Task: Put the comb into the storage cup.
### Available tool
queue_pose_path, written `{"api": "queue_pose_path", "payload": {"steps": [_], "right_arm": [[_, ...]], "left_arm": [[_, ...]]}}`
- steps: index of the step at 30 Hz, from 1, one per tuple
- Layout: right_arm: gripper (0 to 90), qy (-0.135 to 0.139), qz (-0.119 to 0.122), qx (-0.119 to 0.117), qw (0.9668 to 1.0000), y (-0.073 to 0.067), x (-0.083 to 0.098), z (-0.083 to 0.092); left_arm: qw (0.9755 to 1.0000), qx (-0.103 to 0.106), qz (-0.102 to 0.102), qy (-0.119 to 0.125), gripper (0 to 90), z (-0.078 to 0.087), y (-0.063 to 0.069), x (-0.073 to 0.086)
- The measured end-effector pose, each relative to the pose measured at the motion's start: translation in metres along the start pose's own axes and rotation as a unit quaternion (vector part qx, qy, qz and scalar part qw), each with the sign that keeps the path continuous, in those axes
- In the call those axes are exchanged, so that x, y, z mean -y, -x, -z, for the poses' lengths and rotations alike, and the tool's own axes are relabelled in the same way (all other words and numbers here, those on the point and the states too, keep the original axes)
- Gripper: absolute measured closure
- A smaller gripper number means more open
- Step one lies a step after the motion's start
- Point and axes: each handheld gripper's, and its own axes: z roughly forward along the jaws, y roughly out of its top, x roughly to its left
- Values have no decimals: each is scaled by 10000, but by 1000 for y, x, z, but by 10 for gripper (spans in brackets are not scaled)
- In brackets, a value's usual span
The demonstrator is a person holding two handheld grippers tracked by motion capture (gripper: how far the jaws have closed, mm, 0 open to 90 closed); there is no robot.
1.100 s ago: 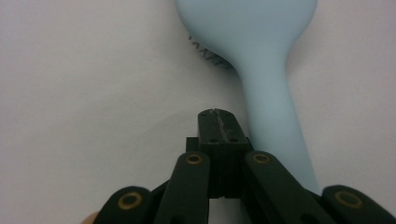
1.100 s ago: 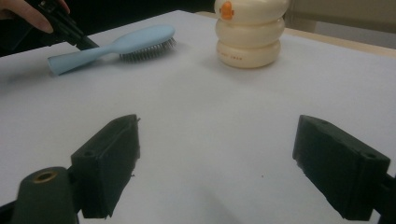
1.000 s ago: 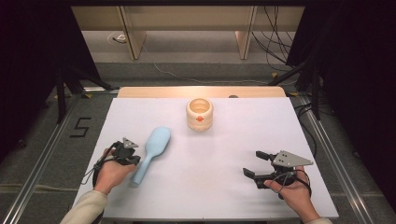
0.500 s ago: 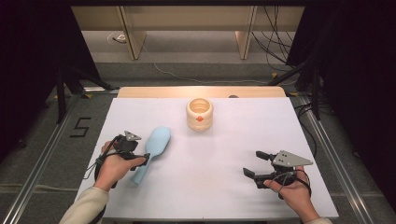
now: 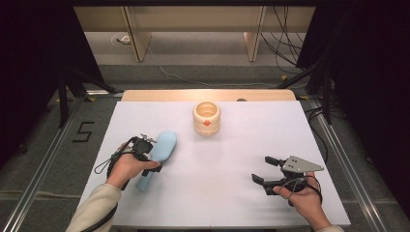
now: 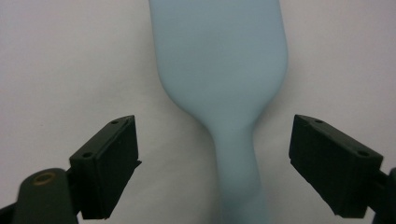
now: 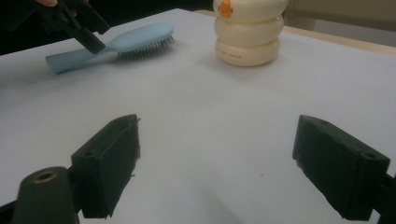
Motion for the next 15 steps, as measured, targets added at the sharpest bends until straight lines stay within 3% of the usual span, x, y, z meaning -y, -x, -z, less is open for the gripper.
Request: {"api": "queue_pose_path", "payload": {"steps": [15], "right_arm": [[160,-10,9,-2,10000,0,0,0]], "left_arm": [[9988,63,122,-480,282,-11,3,-4]]}}
